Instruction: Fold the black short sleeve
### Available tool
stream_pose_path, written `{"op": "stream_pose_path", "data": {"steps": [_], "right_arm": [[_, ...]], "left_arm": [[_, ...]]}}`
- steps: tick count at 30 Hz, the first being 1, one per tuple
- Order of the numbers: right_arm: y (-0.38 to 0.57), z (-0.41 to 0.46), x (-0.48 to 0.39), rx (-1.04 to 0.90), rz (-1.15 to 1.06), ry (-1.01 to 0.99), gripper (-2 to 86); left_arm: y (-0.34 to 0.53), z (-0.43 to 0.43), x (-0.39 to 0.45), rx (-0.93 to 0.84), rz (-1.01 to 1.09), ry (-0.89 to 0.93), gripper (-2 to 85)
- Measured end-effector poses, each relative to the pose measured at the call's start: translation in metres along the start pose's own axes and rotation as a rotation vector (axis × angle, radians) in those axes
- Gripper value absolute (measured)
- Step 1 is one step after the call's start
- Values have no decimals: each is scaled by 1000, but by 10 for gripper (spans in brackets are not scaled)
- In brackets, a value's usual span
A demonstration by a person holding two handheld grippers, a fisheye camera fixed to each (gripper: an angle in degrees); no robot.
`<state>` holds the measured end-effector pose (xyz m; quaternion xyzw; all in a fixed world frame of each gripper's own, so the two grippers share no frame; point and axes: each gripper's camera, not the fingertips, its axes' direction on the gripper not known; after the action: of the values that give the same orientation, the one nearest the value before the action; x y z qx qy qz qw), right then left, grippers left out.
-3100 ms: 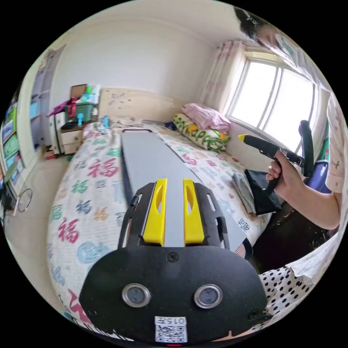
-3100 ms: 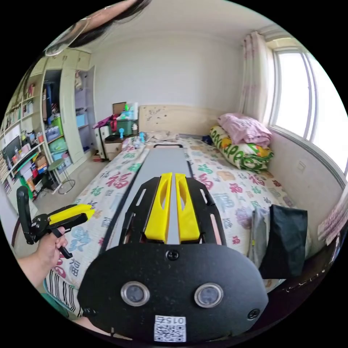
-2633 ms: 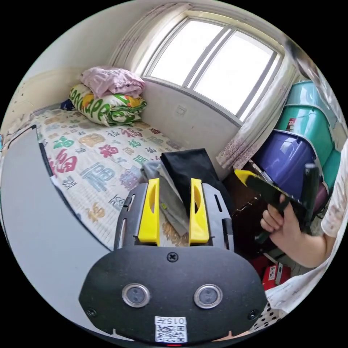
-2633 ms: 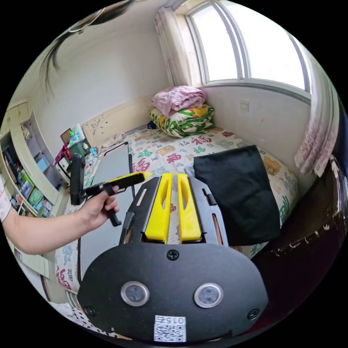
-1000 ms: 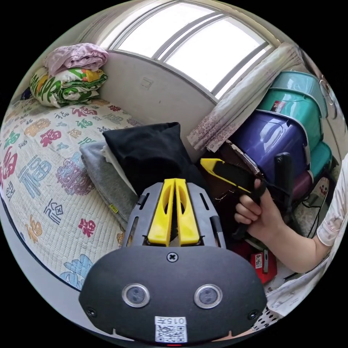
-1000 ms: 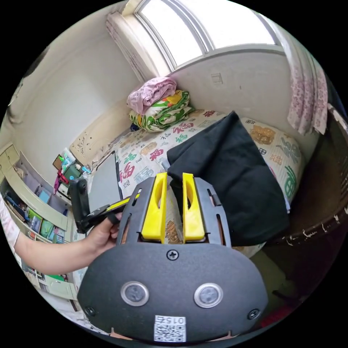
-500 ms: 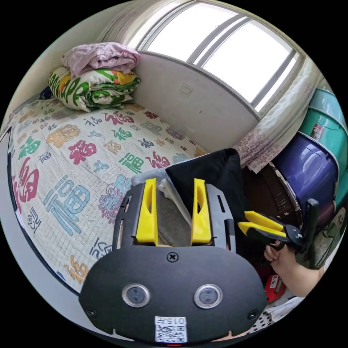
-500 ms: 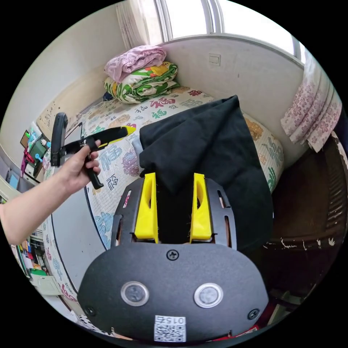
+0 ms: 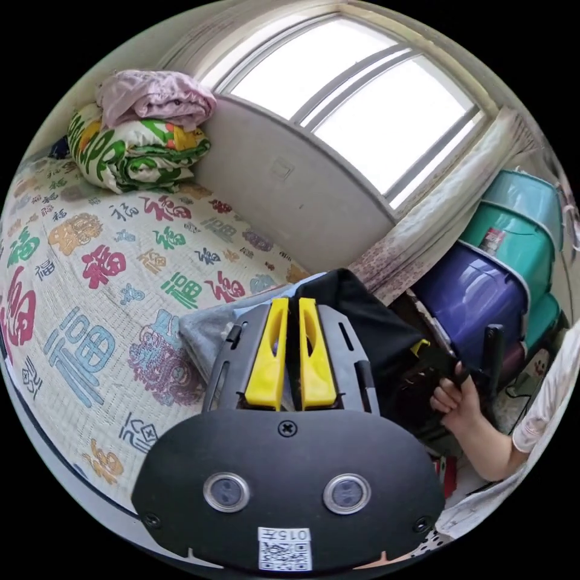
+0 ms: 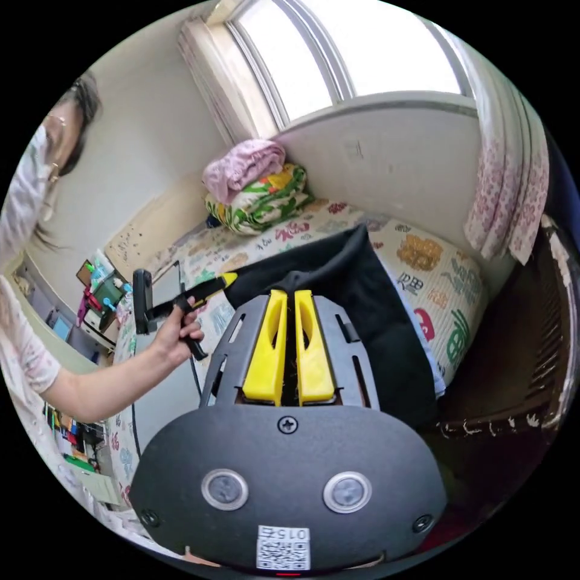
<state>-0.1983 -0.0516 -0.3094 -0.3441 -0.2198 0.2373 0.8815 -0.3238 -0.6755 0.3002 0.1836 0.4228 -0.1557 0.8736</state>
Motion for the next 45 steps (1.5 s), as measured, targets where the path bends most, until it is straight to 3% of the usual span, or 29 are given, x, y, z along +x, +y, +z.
{"op": "stream_pose_path", "data": {"steps": [4, 10, 17, 21, 28, 31, 34, 39, 45], "right_arm": [[-15, -95, -4, 138, -34, -80, 9], [-34, -192, -2, 207, -48, -298, 8], [-7, -145, -42, -124, 15, -643, 8], [3, -129, -83, -306, -33, -715, 7], [-43, -127, -130, -464, -158, -738, 7], [-67, -86, -155, -565, -239, -650, 8], [-82, 8, -175, -651, -308, -546, 10], [-103, 224, -182, -811, -238, -412, 19], [-144, 269, -117, -869, -236, -399, 52]], "left_arm": [[36, -86, 65, 85, 85, -104, 16], [103, -259, 119, 157, 2, -233, 14], [196, -448, 191, 122, -198, -514, 13], [247, -531, 249, 129, -297, -609, 12], [296, -621, 300, 271, -448, -595, 10], [307, -630, 280, 255, -512, -595, 10], [322, -623, 224, 205, -617, -592, 8], [334, -597, 129, 140, -797, -787, -2], [347, -616, 146, -12, -817, -718, 36]]}}
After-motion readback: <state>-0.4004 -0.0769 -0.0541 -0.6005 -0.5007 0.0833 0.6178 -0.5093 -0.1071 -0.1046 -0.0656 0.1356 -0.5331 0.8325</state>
